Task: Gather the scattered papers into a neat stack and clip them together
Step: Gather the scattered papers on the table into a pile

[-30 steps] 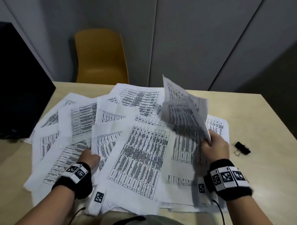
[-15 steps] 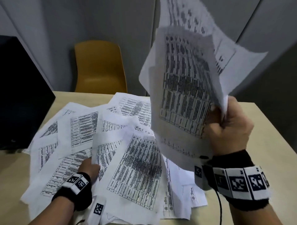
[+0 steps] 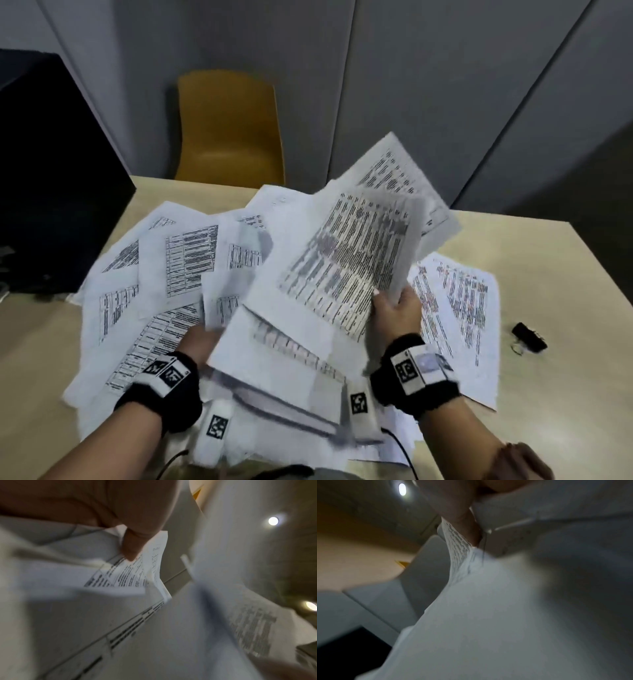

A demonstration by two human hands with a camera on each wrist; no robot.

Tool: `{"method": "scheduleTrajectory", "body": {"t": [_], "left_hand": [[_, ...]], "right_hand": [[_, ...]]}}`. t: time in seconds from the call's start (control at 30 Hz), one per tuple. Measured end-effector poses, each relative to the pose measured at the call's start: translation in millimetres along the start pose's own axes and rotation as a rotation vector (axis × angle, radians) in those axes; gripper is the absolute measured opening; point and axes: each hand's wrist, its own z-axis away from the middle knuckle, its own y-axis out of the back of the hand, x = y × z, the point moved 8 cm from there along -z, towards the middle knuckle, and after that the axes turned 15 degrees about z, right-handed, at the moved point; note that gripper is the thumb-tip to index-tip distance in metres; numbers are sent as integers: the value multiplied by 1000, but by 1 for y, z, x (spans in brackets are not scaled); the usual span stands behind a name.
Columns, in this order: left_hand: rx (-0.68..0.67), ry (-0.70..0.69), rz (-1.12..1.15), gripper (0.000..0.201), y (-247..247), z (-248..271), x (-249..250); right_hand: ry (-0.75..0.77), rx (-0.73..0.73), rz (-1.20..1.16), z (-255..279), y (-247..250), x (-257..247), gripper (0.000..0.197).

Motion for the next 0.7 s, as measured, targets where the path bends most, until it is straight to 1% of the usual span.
{"method": "scheduleTrajectory", "body": {"t": [0.03,0.07,0.13,0.17,0.2,0.23,0.27,0.3,0.33,0.4,0.43,0.47,0.5,0.53,0.6,0.63,0.7], "left_hand": [[-13,7,58,51,1,-5,-5],[0,10,81,55,1,-2,-4],[-38,25,170,52,-3,2,-3],[-71,43,174,50,-7,6,-3],[-102,43,154,46,-10,6,-4],[-119,47,142,42,-11,3,-7],[-133,32,138,40,-11,2,-8],[-135,33,129,39,-12,3,-7],[-138,22,111,39,-11,2,-7],[-153,25,85,38,-9,-3,-11],[-148,24,81,35,-8,-6,-13],[-140,21,52,29,-9,-7,-13],[-124,13,22,24,-10,-7,-13],[-106,-10,-14,20,-10,-6,-12],[-80,-45,-87,15,-12,-3,-9],[-86,-57,-103,20,-14,0,-7],[-115,-62,-95,35,-17,-1,-8]], "right_hand": [[-5,-20,100,-2,-5,16,16],[-15,-62,181,1,-8,24,18],[-56,-164,264,6,-13,37,28],[-74,-192,278,9,-12,40,33],[-85,-194,283,11,-10,43,38],[-74,-163,293,8,-6,45,40],[-63,-131,331,4,-4,48,40],[-65,-129,376,-1,-4,53,37],[-65,-166,426,-4,-8,58,34],[-103,-332,475,-4,-19,68,30],[-117,-392,482,-6,-23,70,27],[-107,-415,494,-8,-25,67,27],[-91,-398,492,-13,-24,62,30],[-69,-351,472,-20,-22,58,37],[-105,-277,373,-34,-20,51,47],[-140,-252,323,-41,-20,50,46],[-147,-182,314,-56,-19,47,35]]}}
